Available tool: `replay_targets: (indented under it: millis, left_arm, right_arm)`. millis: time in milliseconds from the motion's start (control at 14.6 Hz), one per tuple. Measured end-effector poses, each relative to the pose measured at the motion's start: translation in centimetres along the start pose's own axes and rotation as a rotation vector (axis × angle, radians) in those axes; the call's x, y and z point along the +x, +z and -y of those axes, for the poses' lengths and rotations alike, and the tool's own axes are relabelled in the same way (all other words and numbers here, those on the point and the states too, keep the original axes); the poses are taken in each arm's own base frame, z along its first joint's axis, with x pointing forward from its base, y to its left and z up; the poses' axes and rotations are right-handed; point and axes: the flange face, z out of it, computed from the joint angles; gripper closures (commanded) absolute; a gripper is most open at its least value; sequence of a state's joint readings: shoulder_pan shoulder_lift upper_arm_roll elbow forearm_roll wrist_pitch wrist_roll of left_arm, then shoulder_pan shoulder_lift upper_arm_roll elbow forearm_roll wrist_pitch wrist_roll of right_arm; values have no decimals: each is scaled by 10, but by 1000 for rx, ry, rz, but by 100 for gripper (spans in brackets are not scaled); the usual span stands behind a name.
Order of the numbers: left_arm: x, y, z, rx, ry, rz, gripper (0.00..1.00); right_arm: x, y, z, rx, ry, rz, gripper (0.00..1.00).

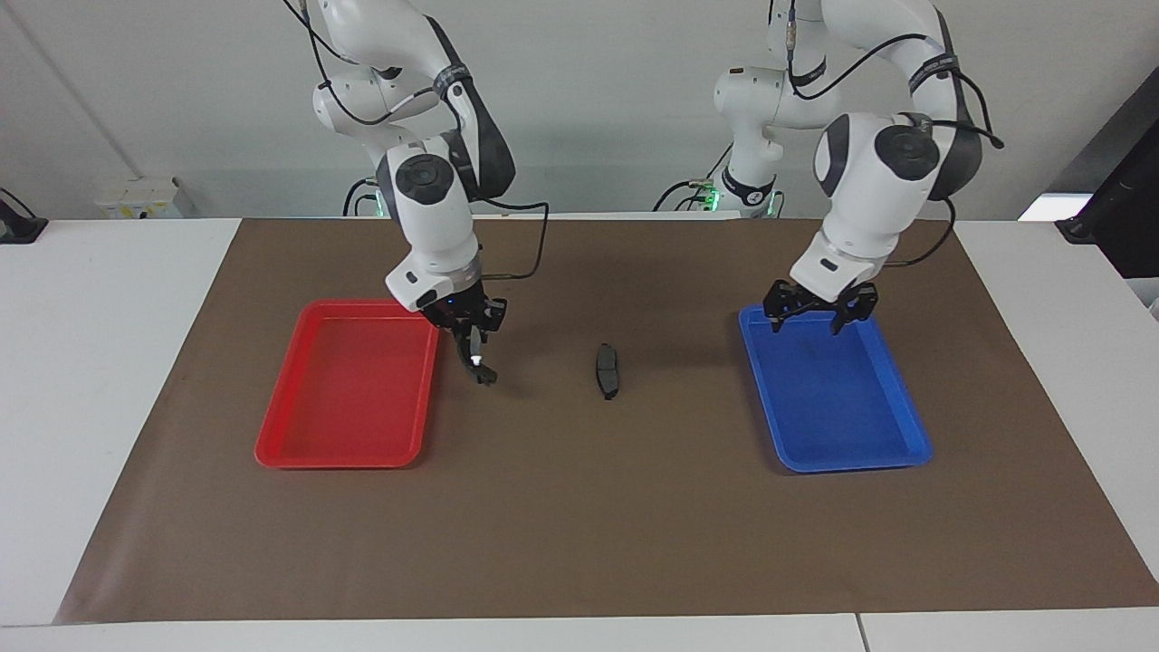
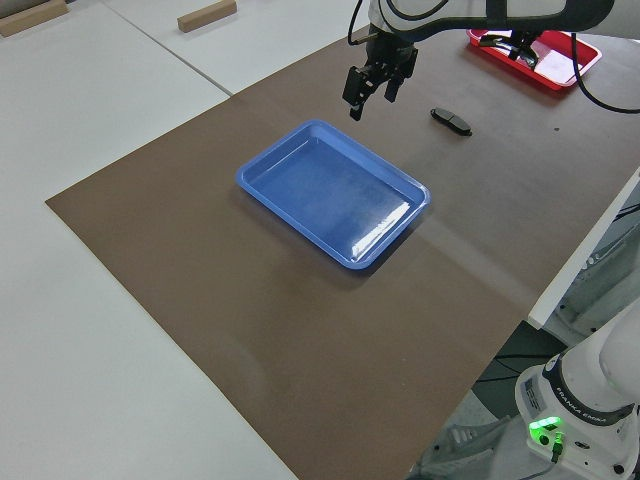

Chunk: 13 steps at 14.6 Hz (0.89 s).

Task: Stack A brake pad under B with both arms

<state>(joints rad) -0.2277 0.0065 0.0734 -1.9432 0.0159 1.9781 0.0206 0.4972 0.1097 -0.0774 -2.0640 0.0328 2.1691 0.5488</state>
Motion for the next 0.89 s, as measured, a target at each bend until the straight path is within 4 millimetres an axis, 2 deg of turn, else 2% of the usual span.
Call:
replay_targets:
  millis: [137,205,342,479,684,889]
  left_arm:
    - [-8,-18,37,1,-5,-17,2]
    - [-13,-27,49,2,-14,-22,2]
    - [-17,-48,62,1,-23,-20,2]
    - [-19,-66,65,0,-26,-4,2]
    - [-20,-78,65,-2,-26,9,2]
    - [-22,-82,65,-4,-26,26,2]
  right_arm:
    - [-7,4,32,-2,12,-3,100]
    - [-10,8,53,-2,19,-6,100]
    - [-16,15,98,-1,35,-16,100]
    - [-21,27,133,-3,46,-20,100]
    - [-30,49,160,-3,70,-26,100]
    - [-32,62,168,1,69,-33,100]
